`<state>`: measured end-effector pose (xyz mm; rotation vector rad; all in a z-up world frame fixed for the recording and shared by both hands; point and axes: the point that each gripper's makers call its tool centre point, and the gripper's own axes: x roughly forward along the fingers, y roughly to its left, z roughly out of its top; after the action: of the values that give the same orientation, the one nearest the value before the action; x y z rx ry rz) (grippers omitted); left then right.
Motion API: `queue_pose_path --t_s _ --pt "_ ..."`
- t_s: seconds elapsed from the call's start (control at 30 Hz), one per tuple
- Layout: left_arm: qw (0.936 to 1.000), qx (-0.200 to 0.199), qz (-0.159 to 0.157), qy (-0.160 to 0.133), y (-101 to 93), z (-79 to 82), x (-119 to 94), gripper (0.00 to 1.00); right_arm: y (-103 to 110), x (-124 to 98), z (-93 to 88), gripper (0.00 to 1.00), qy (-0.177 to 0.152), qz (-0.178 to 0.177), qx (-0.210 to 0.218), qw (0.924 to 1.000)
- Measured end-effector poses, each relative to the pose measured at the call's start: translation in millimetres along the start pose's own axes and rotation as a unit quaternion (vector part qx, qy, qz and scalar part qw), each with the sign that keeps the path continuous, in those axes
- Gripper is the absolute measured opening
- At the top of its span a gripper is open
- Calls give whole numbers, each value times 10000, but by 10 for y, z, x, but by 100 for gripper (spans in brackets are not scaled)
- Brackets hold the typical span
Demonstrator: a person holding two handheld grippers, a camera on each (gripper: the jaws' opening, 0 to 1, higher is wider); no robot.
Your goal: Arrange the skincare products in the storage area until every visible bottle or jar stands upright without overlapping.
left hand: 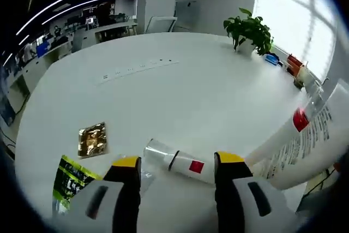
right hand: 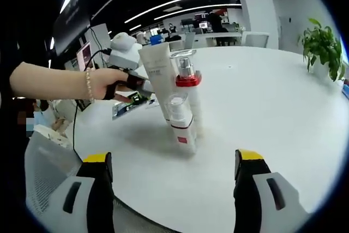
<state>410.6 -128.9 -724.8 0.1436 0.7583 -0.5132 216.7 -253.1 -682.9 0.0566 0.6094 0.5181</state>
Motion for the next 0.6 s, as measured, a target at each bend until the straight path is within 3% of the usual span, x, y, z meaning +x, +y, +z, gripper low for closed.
queue_pose_path --t_s 0.3,0.6 --pt "9998 95 72 184 9 -96 86 44 -18 6 -14 92 24 -12 45 10000" --pt "9986 330 137 377 143 -177 101 39 -26 2 -12 92 9 -30 79 10000"
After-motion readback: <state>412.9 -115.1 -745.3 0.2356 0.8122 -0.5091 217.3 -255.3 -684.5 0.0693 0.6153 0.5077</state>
